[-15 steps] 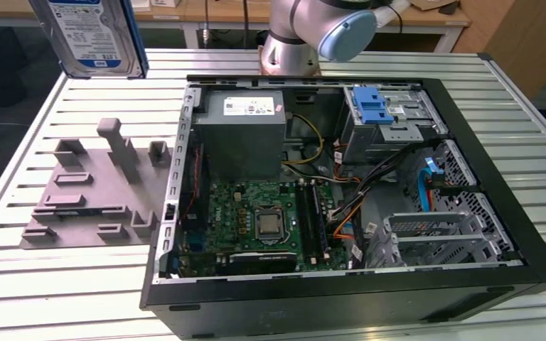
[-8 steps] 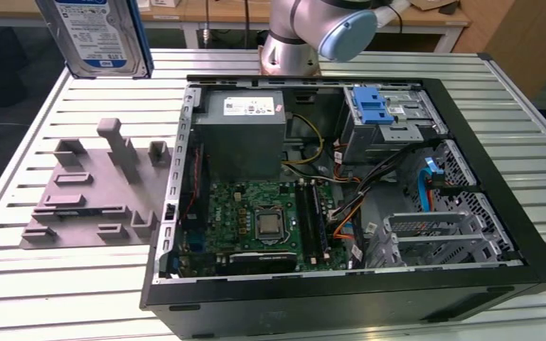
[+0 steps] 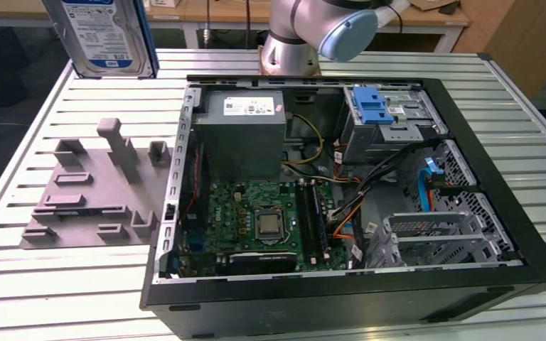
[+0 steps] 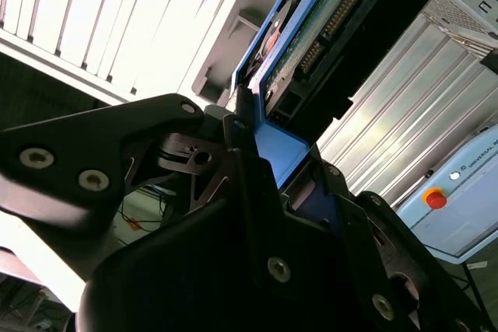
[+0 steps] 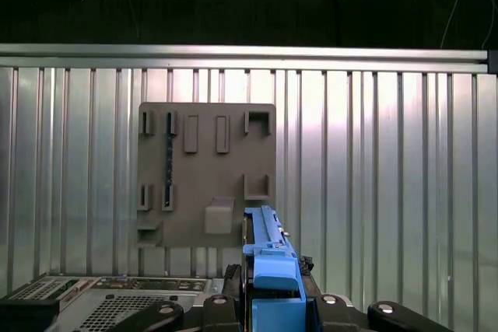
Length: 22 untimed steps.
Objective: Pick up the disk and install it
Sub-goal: 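Pick up the disk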
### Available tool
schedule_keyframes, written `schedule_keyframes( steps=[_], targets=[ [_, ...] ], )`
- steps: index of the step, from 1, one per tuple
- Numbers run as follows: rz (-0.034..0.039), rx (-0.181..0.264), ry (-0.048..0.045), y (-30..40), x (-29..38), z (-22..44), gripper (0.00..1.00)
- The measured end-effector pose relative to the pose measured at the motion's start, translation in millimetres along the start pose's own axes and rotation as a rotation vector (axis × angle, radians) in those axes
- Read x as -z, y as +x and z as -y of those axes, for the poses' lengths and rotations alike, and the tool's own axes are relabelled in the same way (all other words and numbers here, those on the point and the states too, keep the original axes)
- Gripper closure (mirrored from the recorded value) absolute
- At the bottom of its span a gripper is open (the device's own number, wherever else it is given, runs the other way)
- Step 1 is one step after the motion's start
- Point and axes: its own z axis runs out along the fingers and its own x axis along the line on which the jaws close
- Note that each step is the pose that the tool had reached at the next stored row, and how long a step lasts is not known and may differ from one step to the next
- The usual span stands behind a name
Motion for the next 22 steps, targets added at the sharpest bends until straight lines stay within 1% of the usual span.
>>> schedule_keyframes(
  steps=[11, 22],
  targets=[
    [0.0000, 0.000, -0.0001, -0.1, 0.2, 10.7, 0.63],
    [0.0000, 0.000, -0.0001, -0.1, 0.3, 16.9, 0.63]
  ],
)
